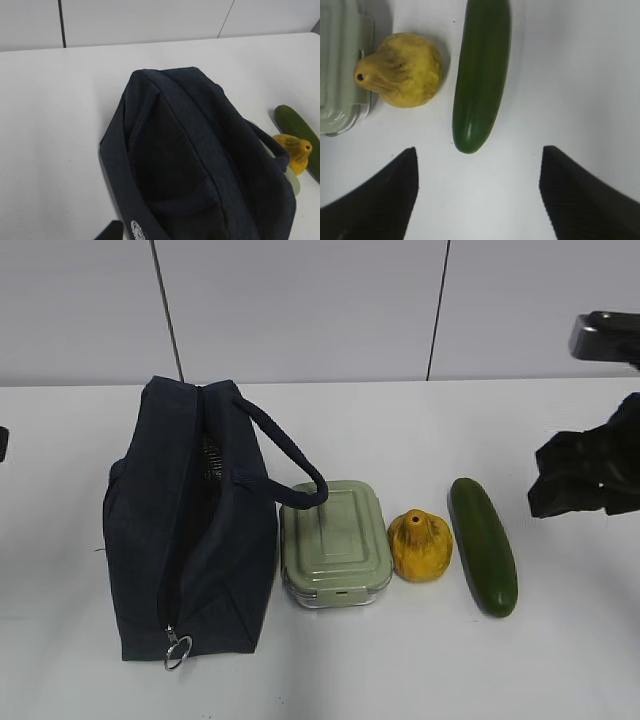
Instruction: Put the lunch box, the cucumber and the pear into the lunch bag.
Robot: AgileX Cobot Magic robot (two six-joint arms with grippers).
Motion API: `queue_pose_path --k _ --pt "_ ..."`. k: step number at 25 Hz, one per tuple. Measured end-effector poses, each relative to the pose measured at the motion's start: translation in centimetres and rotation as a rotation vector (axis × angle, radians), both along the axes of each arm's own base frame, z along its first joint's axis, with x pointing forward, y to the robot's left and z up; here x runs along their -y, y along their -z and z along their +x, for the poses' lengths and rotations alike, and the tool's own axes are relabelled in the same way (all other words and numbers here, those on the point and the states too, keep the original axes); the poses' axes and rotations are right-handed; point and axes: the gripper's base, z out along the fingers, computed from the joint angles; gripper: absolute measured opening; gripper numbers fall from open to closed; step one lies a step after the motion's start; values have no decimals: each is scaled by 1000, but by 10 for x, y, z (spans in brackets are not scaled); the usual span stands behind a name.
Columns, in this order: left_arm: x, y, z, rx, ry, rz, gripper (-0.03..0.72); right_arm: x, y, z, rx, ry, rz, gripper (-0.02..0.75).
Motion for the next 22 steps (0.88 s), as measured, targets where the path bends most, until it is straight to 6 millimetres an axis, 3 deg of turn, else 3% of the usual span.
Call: queue_pose_path --k 7,22 --pt "0 1 3 4 -2 4 312 -5 25 25 -90 -12 -20 613" --pt "2 11 14 -68 2 -16 312 -10 45 44 -150 -11 -17 599"
